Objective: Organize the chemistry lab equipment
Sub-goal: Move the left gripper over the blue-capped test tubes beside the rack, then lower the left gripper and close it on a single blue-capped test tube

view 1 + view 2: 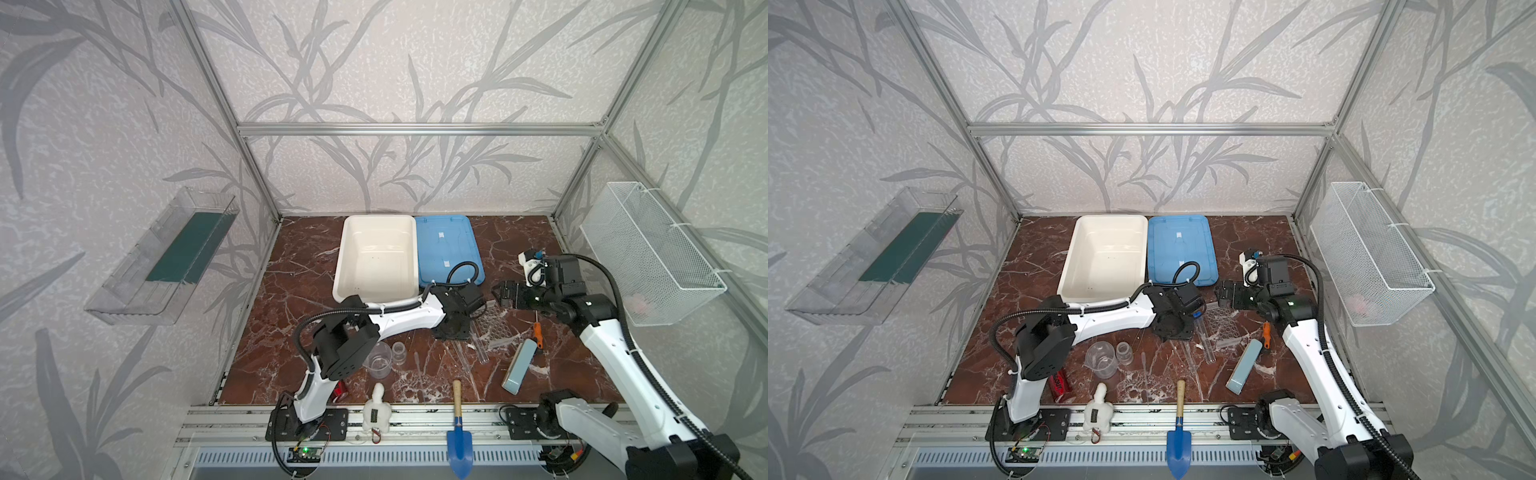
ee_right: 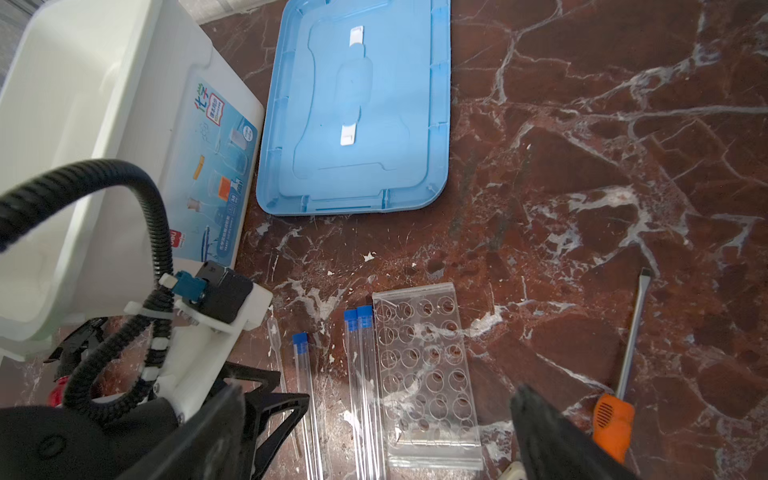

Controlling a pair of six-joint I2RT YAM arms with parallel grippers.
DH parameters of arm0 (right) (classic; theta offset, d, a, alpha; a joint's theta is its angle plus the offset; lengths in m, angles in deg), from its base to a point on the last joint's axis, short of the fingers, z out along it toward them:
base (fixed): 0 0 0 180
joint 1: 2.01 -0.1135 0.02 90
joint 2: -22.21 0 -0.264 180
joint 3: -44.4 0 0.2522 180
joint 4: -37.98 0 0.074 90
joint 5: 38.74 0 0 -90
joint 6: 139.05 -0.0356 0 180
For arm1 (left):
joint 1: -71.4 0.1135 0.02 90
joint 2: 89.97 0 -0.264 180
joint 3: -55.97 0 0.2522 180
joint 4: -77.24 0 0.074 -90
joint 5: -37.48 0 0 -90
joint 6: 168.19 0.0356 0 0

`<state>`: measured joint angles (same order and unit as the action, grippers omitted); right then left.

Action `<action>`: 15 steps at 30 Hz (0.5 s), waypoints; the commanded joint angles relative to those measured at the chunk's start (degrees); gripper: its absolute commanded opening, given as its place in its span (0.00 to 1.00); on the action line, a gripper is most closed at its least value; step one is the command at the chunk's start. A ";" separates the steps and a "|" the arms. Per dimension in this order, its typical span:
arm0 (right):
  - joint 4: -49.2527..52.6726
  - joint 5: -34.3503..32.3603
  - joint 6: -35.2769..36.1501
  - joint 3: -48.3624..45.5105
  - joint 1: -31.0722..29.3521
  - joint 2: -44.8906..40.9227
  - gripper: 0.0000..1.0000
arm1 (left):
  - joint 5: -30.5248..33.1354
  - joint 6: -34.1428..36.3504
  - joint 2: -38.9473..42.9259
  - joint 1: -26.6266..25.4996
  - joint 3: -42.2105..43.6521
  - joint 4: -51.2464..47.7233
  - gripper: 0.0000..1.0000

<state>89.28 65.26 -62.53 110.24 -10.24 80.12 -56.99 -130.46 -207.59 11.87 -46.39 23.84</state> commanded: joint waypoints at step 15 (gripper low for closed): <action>-1.49 0.50 1.35 -1.29 0.10 -1.06 0.95 | -2.17 0.42 -5.92 2.15 -3.05 0.48 0.30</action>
<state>88.80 65.28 -61.63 109.49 -10.24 80.10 -58.89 -129.46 -211.90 13.67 -47.90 24.80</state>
